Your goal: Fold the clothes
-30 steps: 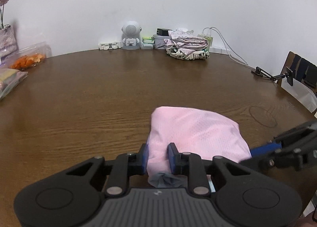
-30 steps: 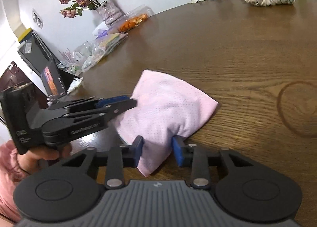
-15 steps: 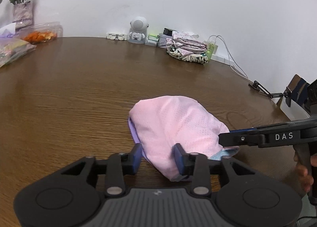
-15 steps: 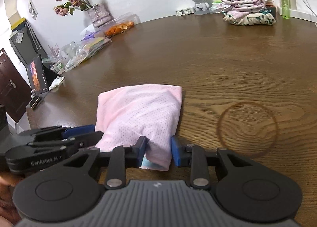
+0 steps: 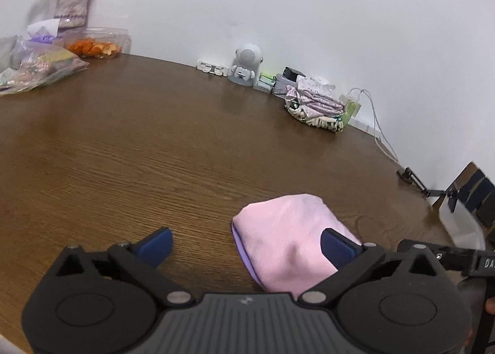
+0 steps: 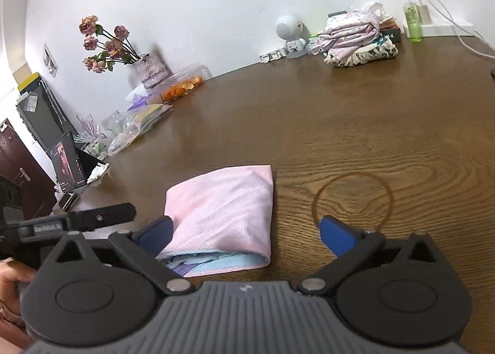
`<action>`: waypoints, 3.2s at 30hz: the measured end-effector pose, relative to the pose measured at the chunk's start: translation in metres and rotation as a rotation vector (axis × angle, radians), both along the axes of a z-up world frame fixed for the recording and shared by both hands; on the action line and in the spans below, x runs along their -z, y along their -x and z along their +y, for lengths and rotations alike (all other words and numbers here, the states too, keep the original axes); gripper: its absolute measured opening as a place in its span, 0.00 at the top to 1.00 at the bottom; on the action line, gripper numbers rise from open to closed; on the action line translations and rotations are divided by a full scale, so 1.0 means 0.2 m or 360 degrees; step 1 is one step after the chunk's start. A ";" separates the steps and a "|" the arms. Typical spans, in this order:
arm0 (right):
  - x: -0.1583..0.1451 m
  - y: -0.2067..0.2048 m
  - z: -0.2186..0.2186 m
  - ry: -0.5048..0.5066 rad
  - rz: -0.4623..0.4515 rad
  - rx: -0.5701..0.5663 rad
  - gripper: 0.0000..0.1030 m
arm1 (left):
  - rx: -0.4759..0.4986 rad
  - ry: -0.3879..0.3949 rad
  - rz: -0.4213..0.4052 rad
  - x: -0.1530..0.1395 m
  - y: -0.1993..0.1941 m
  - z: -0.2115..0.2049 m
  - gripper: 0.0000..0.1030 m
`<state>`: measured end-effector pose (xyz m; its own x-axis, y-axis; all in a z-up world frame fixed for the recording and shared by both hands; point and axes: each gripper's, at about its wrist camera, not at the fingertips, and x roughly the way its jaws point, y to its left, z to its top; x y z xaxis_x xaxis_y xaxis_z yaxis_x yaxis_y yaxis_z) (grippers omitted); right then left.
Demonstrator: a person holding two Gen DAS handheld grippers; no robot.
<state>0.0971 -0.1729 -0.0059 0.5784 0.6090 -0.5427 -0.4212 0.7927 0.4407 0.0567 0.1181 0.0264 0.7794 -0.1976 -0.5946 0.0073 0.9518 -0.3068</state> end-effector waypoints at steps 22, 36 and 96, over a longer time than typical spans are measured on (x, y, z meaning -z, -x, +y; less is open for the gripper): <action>0.05 -0.07 0.04 0.0018 0.0034 0.0033 0.00 | 0.0164 0.0084 0.0299 0.13 -0.16 -0.06 0.13; -0.01 0.01 0.14 0.0145 -0.0186 -0.0149 0.00 | 0.0093 0.0124 0.0281 0.10 -0.14 -0.06 0.16; 0.18 -0.15 0.28 -0.0122 0.0104 -0.0468 0.88 | -0.0052 0.0759 0.0526 0.20 -0.32 0.00 0.47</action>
<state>0.1279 -0.1169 -0.0422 0.3367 0.7858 -0.5188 -0.5964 0.6043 0.5284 0.1214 0.1176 -0.0144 0.5778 -0.4823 -0.6584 -0.1885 0.7061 -0.6826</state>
